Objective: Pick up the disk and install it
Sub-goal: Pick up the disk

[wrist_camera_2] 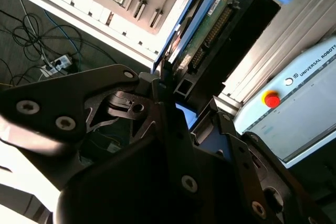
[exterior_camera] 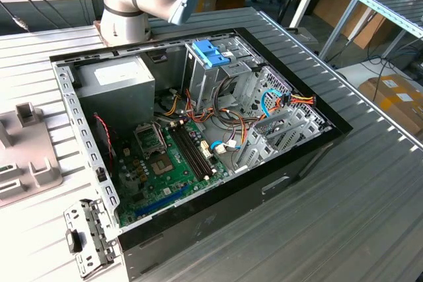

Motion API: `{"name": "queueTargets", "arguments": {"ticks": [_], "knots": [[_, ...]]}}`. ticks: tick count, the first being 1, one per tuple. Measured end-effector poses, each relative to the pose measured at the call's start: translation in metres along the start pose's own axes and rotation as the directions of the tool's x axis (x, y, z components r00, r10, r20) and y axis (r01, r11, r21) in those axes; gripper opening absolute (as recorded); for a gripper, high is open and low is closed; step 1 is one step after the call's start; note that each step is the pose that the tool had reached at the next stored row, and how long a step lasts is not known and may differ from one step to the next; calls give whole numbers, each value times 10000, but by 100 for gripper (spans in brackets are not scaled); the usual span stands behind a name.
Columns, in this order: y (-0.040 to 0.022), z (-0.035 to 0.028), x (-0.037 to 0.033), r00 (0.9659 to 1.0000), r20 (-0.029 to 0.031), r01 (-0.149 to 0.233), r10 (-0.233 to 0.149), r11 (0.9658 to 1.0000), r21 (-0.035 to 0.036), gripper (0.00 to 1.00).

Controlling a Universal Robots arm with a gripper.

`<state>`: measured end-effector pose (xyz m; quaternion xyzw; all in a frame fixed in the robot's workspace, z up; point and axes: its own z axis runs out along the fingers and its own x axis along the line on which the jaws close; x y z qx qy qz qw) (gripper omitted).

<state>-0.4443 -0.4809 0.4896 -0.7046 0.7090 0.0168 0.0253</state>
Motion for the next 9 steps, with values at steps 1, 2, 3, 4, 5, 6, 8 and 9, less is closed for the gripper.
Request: {"name": "queueTargets", "arguments": {"ticks": [1,2,3,4,5,6,8,9], "knots": [[-1,-2,27,10000,-1,0,0,10000,-1,37],[0,-3,51,10000,0,1,-1,10000,-1,37],[-1,-6,78,10000,-1,0,0,10000,-2,37],[-1,-6,92,10000,-1,0,0,10000,-1,37],[-1,-7,116,10000,0,1,-1,10000,-1,37],[-1,-9,134,10000,-1,1,-1,10000,-1,37],[-2,-11,170,10000,-1,1,-1,10000,-1,37],[-1,-12,205,10000,0,0,0,10000,0,37]]}}
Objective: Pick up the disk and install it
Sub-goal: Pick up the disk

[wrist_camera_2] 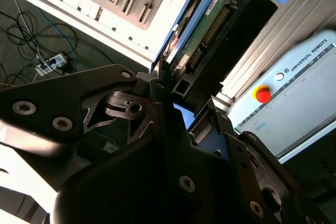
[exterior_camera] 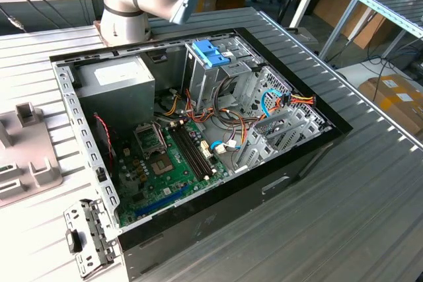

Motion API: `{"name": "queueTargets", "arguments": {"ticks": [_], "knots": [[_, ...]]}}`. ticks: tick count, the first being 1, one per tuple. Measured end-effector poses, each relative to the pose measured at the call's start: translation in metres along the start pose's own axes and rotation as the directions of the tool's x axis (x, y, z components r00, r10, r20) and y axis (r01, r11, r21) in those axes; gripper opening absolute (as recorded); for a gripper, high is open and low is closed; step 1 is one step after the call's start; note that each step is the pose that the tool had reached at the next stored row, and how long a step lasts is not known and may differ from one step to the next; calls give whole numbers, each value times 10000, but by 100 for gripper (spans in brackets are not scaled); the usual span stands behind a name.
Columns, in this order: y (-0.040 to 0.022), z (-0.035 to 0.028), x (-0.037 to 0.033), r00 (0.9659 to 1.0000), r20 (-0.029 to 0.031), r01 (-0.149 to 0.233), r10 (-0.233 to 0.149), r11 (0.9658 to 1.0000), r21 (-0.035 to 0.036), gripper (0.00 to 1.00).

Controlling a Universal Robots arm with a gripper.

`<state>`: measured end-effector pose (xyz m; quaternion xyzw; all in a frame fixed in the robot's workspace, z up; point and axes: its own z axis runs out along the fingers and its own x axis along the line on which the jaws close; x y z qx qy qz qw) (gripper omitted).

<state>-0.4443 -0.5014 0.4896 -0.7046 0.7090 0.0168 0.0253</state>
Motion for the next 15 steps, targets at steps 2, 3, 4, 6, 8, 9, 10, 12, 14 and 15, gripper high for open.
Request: {"name": "queueTargets", "arguments": {"ticks": [2,3,4,6,8,9,10,12,14,15], "knots": [[-1,-3,32,10000,-2,0,0,10000,-2,37],[-1,-4,60,10000,-1,0,0,10000,-1,37],[-1,-6,92,10000,-1,0,0,10000,0,37],[-1,-6,94,10000,0,0,0,10000,0,37],[-2,-7,95,10000,-1,0,0,10000,-1,37],[-5,-6,96,10000,-4,1,-1,10000,-2,37],[-14,-6,99,10000,-9,2,-2,10000,-2,37],[-28,-4,102,10000,-11,1,-1,10000,-1,37],[-43,-3,105,10000,-16,1,-1,10000,-1,37],[-54,-2,107,10000,-19,0,0,10000,-1,37]]}}
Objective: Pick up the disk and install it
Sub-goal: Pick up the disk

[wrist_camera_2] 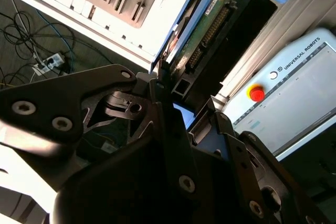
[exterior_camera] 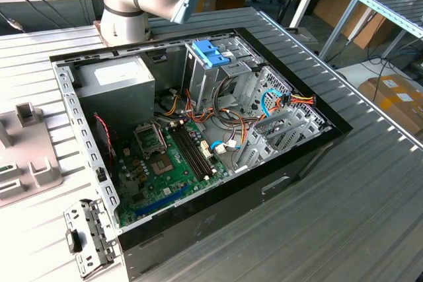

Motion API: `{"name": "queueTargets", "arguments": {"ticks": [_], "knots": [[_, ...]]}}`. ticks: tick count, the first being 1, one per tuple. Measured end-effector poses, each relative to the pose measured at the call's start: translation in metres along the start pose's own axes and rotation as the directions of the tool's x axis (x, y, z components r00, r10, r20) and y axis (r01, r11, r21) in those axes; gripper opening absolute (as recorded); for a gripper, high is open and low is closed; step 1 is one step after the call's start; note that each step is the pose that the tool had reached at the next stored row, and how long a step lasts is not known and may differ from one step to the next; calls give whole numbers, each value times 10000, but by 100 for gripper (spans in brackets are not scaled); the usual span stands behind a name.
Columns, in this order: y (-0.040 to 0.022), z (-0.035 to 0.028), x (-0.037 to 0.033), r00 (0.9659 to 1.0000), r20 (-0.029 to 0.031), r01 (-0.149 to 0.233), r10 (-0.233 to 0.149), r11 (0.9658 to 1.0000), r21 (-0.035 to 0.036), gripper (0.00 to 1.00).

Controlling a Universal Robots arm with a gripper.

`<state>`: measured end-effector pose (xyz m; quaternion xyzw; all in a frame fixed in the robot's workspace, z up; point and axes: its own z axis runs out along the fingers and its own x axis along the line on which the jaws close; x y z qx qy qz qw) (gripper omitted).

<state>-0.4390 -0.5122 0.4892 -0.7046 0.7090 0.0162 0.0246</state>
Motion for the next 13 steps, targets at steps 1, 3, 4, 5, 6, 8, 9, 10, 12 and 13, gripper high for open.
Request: {"name": "queueTargets", "arguments": {"ticks": [1,3,4,5,6,8,9,10,12,13], "knots": [[-6,0,1,10000,-2,0,0,10000,0,37],[-23,2,5,10000,-8,0,0,10000,0,37],[-30,2,7,10000,-11,0,0,10000,0,37],[-35,2,8,10000,-14,0,0,10000,0,37],[-40,3,9,10000,-17,0,0,10000,0,37],[-51,4,12,10000,-22,0,0,10000,0,37],[-57,4,13,10000,-25,0,0,10000,0,37],[-63,4,14,10000,-28,0,0,10000,0,37],[-73,5,16,10000,-32,1,-1,10000,0,37],[-78,6,17,10000,-34,1,-1,10000,1,37]]}}
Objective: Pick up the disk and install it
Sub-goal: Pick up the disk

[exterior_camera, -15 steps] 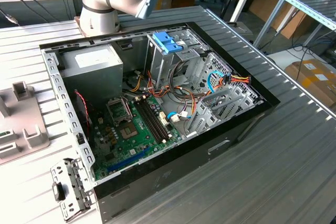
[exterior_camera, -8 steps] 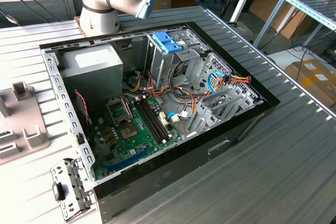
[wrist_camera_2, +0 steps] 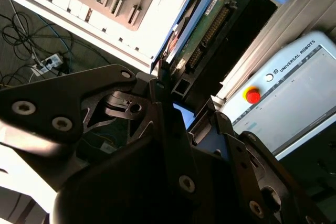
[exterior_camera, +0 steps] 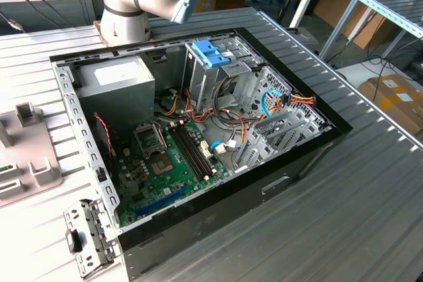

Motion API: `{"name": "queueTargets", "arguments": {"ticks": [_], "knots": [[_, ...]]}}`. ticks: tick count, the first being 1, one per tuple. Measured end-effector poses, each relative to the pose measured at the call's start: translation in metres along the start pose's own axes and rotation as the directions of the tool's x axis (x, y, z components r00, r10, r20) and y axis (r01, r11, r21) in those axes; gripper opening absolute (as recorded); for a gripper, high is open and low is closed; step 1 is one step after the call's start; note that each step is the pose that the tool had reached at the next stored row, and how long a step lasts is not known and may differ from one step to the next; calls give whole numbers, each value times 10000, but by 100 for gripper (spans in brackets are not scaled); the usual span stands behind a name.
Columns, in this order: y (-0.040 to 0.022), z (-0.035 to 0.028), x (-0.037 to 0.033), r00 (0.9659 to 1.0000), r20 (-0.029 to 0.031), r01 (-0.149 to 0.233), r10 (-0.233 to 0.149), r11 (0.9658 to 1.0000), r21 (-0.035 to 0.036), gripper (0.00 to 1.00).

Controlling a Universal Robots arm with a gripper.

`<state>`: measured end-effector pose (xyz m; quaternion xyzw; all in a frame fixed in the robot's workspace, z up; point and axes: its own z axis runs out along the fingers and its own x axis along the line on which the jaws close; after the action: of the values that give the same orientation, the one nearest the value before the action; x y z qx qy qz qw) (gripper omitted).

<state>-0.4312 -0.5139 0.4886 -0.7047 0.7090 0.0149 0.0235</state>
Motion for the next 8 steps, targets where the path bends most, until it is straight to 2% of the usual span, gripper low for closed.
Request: {"name": "queueTargets", "arguments": {"ticks": [8], "knots": [[-65,3,6,10000,-15,0,0,10000,-1,37]]}}
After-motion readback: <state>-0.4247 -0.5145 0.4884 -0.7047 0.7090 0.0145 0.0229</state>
